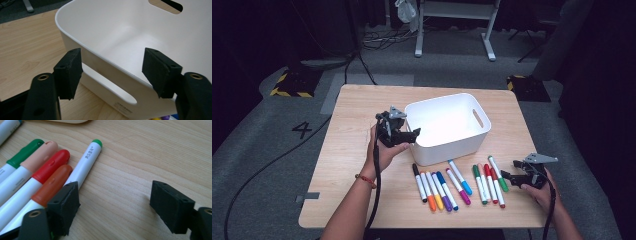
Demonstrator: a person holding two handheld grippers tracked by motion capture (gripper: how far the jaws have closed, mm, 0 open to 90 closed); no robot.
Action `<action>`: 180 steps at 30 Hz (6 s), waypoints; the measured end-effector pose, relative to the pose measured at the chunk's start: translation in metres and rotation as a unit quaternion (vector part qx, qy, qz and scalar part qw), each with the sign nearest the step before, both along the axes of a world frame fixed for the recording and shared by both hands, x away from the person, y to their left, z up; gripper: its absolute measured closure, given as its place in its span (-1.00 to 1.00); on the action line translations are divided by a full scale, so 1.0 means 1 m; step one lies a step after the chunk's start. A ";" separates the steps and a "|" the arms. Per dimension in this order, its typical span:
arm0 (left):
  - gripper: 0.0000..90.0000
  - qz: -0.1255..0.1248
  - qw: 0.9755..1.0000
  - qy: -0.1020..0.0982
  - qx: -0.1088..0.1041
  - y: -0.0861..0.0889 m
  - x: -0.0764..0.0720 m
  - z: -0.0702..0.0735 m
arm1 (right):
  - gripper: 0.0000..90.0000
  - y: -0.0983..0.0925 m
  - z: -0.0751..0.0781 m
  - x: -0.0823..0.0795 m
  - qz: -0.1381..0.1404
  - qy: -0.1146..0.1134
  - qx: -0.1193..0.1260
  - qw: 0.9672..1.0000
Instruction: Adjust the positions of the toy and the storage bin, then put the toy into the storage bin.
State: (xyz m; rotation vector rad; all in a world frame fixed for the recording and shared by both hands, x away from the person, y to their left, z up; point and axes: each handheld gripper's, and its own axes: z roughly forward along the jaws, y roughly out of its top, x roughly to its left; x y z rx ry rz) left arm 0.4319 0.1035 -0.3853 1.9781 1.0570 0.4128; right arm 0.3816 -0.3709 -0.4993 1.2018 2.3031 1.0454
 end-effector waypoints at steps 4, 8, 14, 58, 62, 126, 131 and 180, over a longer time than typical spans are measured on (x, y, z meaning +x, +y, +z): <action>-0.10 0.012 1.000 -0.002 0.007 -0.002 0.007 0.000 | -0.31 0.000 0.008 -0.009 0.022 0.000 0.009 1.000; 0.02 0.014 1.000 0.006 0.000 0.001 0.014 -0.001 | -0.29 0.001 0.018 -0.016 0.040 -0.001 0.022 0.999; 0.04 0.012 1.000 0.006 0.001 0.001 0.019 -0.002 | -0.29 0.010 0.019 -0.021 0.069 0.016 0.006 0.997; -0.65 -0.061 0.992 -0.080 0.075 0.056 -0.089 -0.027 | 0.65 -0.009 0.003 -0.004 0.034 -0.007 -0.018 0.999; -0.65 -0.059 0.992 -0.051 0.098 0.065 -0.097 -0.057 | 0.65 -0.009 0.003 -0.004 0.033 -0.007 -0.018 0.999; -0.69 -0.057 0.994 0.046 0.085 0.086 -0.089 -0.118 | 0.65 -0.021 0.050 -0.010 0.049 -0.082 0.035 0.995; -0.69 -0.057 0.994 0.047 0.085 0.086 -0.089 -0.118 | 0.65 -0.022 0.068 -0.012 0.052 -0.105 0.040 0.992; -0.70 -0.056 0.994 0.047 0.083 0.086 -0.089 -0.118 | 0.65 0.095 0.160 0.074 0.245 -0.113 0.002 0.963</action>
